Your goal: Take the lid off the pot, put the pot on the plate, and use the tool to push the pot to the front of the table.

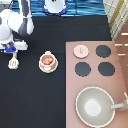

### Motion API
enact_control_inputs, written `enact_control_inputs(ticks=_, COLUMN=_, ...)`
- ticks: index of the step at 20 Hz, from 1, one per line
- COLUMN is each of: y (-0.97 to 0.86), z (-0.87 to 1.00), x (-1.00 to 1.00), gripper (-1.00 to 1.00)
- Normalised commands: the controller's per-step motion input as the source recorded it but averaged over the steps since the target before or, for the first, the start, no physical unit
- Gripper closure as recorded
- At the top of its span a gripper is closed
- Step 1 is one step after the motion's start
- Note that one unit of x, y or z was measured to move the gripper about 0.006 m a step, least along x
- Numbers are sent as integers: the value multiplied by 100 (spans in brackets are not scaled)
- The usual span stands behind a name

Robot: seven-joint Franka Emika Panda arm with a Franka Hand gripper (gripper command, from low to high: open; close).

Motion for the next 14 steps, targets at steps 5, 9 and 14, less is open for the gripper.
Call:
enact_control_inputs(ticks=5, y=-24, z=-19, x=0, gripper=-100)
enact_control_inputs(ticks=9, y=-21, z=-8, x=0, gripper=100)
enact_control_inputs(ticks=14, y=-19, z=-7, x=0, gripper=100)
